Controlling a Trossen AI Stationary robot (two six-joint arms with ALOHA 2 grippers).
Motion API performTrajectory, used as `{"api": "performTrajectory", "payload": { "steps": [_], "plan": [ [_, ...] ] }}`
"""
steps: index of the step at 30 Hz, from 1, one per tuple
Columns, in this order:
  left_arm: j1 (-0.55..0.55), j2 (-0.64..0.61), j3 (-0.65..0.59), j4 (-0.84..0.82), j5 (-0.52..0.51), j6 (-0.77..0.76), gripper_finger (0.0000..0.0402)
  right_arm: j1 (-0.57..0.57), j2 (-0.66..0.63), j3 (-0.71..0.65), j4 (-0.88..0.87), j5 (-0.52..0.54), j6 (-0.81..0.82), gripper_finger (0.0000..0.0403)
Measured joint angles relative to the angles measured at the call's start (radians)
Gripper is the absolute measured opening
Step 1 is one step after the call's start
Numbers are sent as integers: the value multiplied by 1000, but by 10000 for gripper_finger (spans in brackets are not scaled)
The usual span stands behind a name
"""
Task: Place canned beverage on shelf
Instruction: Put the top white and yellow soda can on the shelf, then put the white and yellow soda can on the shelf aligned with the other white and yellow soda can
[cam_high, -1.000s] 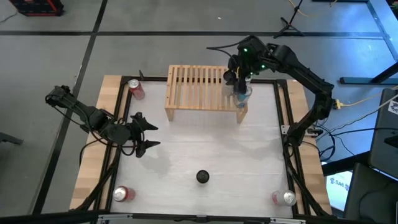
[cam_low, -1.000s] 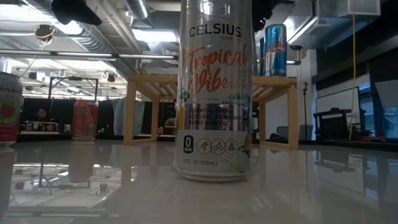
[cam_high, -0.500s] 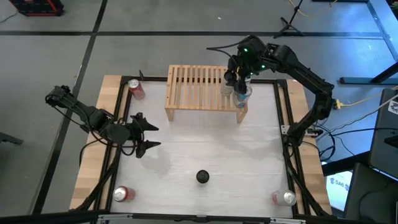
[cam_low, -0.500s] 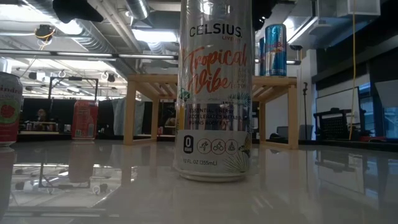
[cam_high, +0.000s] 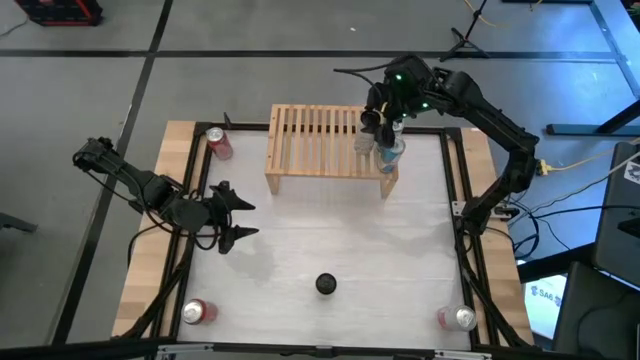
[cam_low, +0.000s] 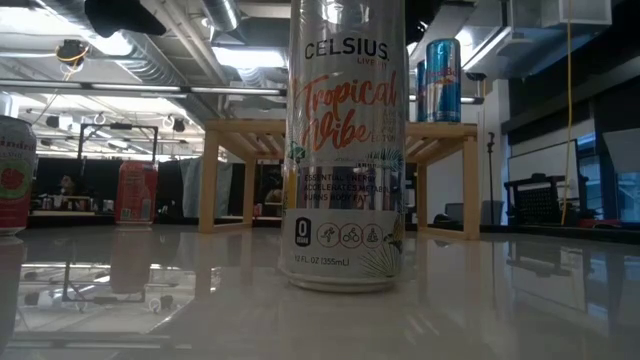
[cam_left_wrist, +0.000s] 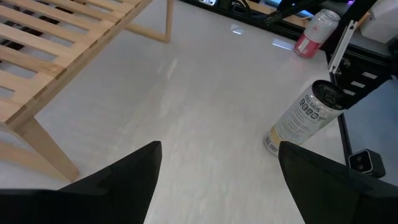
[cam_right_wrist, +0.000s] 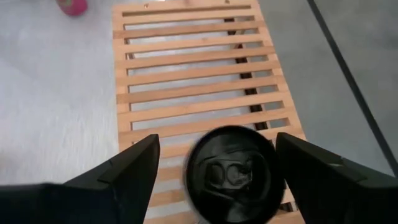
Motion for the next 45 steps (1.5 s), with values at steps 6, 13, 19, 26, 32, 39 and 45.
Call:
{"api": "performTrajectory", "payload": {
  "steps": [6, 13, 19, 26, 32, 39, 45],
  "plan": [
    [0, 0, 0, 10, 0, 0, 318, 6, 0, 83, -9, -4, 31, 312],
    [0, 0, 0, 44, 0, 0, 318, 140, -3, 228, -26, -17, 140, 312],
    [0, 0, 0, 52, 0, -27, 318, 344, -2, 243, -59, 5, 340, 312],
    [0, 26, 0, 112, 4, -3, 318, 633, 0, 130, 20, 177, 587, 312],
    [0, 110, 0, 201, 64, 105, 318, 835, 1, -1, 167, 323, 793, 312],
    [0, 231, 0, 324, 132, 149, 318, 940, 32, -121, 388, 304, 909, 312],
    [-1, 321, 0, 373, 175, 68, 318, 994, 91, -176, 389, 306, 910, 312]
  ]
}}
